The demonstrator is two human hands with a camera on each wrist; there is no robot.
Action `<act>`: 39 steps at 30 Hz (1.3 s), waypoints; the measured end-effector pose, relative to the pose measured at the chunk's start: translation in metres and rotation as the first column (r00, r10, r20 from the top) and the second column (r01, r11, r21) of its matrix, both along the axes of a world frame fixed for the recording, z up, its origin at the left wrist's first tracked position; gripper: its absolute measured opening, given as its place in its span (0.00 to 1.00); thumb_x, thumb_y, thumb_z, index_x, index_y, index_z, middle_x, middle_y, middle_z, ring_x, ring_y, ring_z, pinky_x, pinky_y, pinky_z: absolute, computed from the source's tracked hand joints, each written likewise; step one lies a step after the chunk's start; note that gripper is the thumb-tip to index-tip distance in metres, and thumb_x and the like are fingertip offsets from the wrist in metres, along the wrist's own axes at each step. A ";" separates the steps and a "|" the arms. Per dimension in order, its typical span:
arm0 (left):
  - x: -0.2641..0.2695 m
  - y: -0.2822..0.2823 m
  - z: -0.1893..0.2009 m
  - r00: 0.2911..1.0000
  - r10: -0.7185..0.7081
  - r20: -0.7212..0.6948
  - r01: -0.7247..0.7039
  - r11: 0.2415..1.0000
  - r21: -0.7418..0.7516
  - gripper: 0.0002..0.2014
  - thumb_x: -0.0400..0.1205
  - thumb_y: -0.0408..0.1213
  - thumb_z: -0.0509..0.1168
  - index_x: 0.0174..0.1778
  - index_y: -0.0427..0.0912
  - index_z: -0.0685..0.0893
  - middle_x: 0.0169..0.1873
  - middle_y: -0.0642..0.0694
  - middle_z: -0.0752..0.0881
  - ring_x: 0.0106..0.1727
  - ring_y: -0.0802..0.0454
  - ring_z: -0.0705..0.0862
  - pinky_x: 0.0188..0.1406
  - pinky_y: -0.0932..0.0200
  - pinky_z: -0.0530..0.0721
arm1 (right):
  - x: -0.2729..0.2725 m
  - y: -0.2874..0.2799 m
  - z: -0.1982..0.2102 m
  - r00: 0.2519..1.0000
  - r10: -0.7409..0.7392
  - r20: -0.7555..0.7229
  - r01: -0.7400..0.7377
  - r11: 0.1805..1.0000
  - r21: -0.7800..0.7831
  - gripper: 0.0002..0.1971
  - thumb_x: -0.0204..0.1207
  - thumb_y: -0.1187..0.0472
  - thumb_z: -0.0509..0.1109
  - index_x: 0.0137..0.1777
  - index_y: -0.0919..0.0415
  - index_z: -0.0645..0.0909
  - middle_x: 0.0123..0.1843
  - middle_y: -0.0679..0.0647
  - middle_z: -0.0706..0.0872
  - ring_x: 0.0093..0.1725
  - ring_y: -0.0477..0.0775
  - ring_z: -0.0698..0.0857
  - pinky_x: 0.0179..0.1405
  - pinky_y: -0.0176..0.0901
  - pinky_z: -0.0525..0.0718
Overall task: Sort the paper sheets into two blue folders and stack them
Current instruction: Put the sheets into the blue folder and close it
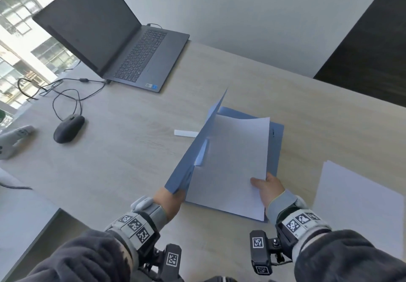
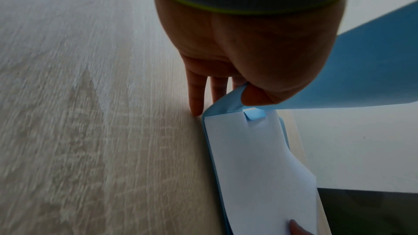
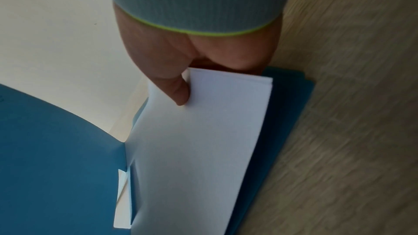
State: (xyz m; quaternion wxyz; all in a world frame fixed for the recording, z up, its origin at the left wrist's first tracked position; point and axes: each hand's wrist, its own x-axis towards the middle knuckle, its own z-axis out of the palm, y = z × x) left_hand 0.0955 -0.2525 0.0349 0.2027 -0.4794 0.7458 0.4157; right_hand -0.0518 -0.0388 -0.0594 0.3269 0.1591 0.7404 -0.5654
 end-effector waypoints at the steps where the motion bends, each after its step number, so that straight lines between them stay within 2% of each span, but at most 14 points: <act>1: -0.001 0.004 0.006 0.999 -0.017 -0.045 0.017 1.000 -0.001 0.11 0.86 0.32 0.58 0.39 0.34 0.78 0.29 0.51 0.72 0.35 0.46 0.74 0.38 0.57 0.72 | 0.000 -0.001 0.003 1.000 0.015 0.000 -0.015 1.000 -0.013 0.09 0.77 0.71 0.68 0.55 0.63 0.82 0.50 0.61 0.88 0.51 0.66 0.87 0.59 0.62 0.84; 3: -0.003 0.011 0.016 0.993 -0.026 -0.112 0.025 1.000 -0.010 0.08 0.85 0.28 0.57 0.50 0.34 0.82 0.32 0.49 0.75 0.39 0.44 0.77 0.47 0.51 0.77 | -0.001 0.001 0.007 0.999 0.037 0.001 -0.037 0.998 -0.058 0.10 0.78 0.72 0.68 0.58 0.64 0.81 0.50 0.59 0.87 0.49 0.63 0.86 0.55 0.55 0.82; 5: -0.004 0.013 0.024 0.990 0.017 -0.137 -0.019 1.000 -0.010 0.07 0.85 0.28 0.57 0.48 0.39 0.80 0.34 0.44 0.82 0.46 0.36 0.81 0.56 0.45 0.78 | -0.001 0.002 0.009 0.998 0.065 0.012 -0.064 0.995 -0.073 0.10 0.78 0.69 0.69 0.58 0.63 0.81 0.52 0.60 0.88 0.50 0.63 0.86 0.55 0.54 0.82; 8: -0.004 0.011 0.019 0.989 -0.020 -0.143 0.023 0.999 0.023 0.10 0.86 0.28 0.54 0.57 0.36 0.79 0.34 0.55 0.76 0.38 0.49 0.77 0.39 0.59 0.75 | -0.003 0.005 0.010 0.996 0.084 0.006 -0.083 0.995 -0.055 0.08 0.78 0.64 0.70 0.55 0.60 0.82 0.51 0.59 0.89 0.52 0.63 0.88 0.58 0.56 0.84; 11: -0.006 0.004 0.009 0.996 -0.022 -0.085 0.024 0.999 0.028 0.08 0.88 0.26 0.51 0.51 0.35 0.75 0.33 0.54 0.72 0.35 0.53 0.71 0.27 0.78 0.71 | -0.005 0.011 0.008 0.994 0.101 -0.029 -0.101 0.995 0.019 0.05 0.76 0.61 0.71 0.51 0.58 0.84 0.52 0.61 0.90 0.50 0.64 0.89 0.58 0.60 0.85; 15: -0.003 0.004 0.002 0.991 -0.132 -0.002 0.132 0.991 -0.011 0.14 0.88 0.32 0.54 0.36 0.46 0.71 0.34 0.52 0.74 0.39 0.51 0.74 0.28 0.67 0.70 | -0.004 0.020 0.003 0.998 0.064 -0.030 -0.060 0.991 0.117 0.06 0.71 0.56 0.71 0.44 0.59 0.83 0.41 0.62 0.90 0.38 0.67 0.89 0.35 0.59 0.90; 18: 0.000 0.006 0.004 0.990 -0.124 -0.070 0.120 0.991 -0.050 0.02 0.87 0.34 0.58 0.48 0.42 0.74 0.30 0.53 0.72 0.28 0.60 0.68 0.22 0.71 0.65 | -0.004 0.026 0.003 0.997 0.045 -0.063 -0.033 0.984 0.176 0.05 0.76 0.57 0.67 0.43 0.57 0.81 0.34 0.59 0.86 0.26 0.60 0.82 0.26 0.45 0.80; 21: 0.000 0.008 0.005 0.969 -0.203 -0.139 0.203 0.979 -0.014 0.11 0.82 0.29 0.61 0.57 0.46 0.75 0.48 0.41 0.84 0.34 0.59 0.73 0.24 0.74 0.69 | -0.005 0.033 0.011 0.992 0.019 -0.124 0.012 0.971 0.240 0.10 0.78 0.54 0.64 0.41 0.58 0.82 0.33 0.56 0.87 0.25 0.57 0.81 0.24 0.44 0.79; 23: 0.004 0.005 -0.004 0.933 -0.282 -0.223 0.287 0.958 -0.007 0.34 0.76 0.28 0.65 0.78 0.54 0.68 0.67 0.48 0.80 0.50 0.58 0.79 0.29 0.76 0.75 | -0.007 0.037 0.016 0.991 -0.017 -0.132 0.047 0.971 0.234 0.15 0.80 0.50 0.61 0.41 0.59 0.82 0.33 0.56 0.86 0.26 0.57 0.81 0.26 0.46 0.80; 25: 0.007 0.004 -0.010 0.920 -0.308 -0.242 0.324 0.946 0.030 0.44 0.73 0.25 0.64 0.83 0.59 0.59 0.69 0.53 0.74 0.57 0.54 0.79 0.29 0.76 0.78 | -0.008 0.041 0.021 0.989 -0.096 -0.114 0.115 0.977 0.178 0.19 0.81 0.47 0.58 0.43 0.61 0.82 0.32 0.56 0.85 0.25 0.58 0.80 0.25 0.45 0.77; 27: 0.007 0.002 -0.022 0.929 -0.262 -0.261 0.288 0.955 0.068 0.44 0.72 0.22 0.60 0.83 0.60 0.59 0.71 0.51 0.74 0.58 0.53 0.78 0.29 0.74 0.79 | -0.008 0.047 0.025 0.981 -0.150 -0.121 0.167 0.974 0.150 0.22 0.83 0.45 0.56 0.44 0.62 0.82 0.33 0.57 0.85 0.26 0.58 0.80 0.26 0.41 0.75; 31: -0.008 0.002 -0.036 0.946 -0.093 -0.310 0.136 0.983 0.121 0.37 0.77 0.30 0.60 0.84 0.51 0.59 0.77 0.47 0.72 0.64 0.51 0.78 0.49 0.62 0.78 | -0.003 0.057 0.031 0.981 -0.110 -0.158 0.138 0.974 0.178 0.21 0.83 0.45 0.55 0.46 0.60 0.83 0.39 0.55 0.88 0.32 0.59 0.85 0.32 0.43 0.76; 35: -0.033 0.004 -0.041 0.960 0.058 -0.275 -0.021 0.991 0.136 0.33 0.82 0.33 0.63 0.84 0.46 0.61 0.67 0.45 0.80 0.56 0.47 0.81 0.55 0.52 0.79 | 0.003 0.059 0.023 0.995 -0.035 -0.099 0.054 0.979 0.197 0.11 0.79 0.54 0.64 0.44 0.60 0.83 0.38 0.56 0.83 0.27 0.55 0.77 0.26 0.43 0.75; 39: -0.045 0.003 -0.041 0.985 0.028 -0.168 -0.014 0.996 0.084 0.29 0.79 0.42 0.67 0.78 0.47 0.72 0.53 0.48 0.86 0.55 0.44 0.84 0.57 0.54 0.79 | 0.013 0.060 0.023 0.998 0.050 -0.034 -0.042 0.979 0.199 0.07 0.76 0.55 0.67 0.42 0.53 0.85 0.38 0.54 0.84 0.30 0.54 0.80 0.26 0.42 0.77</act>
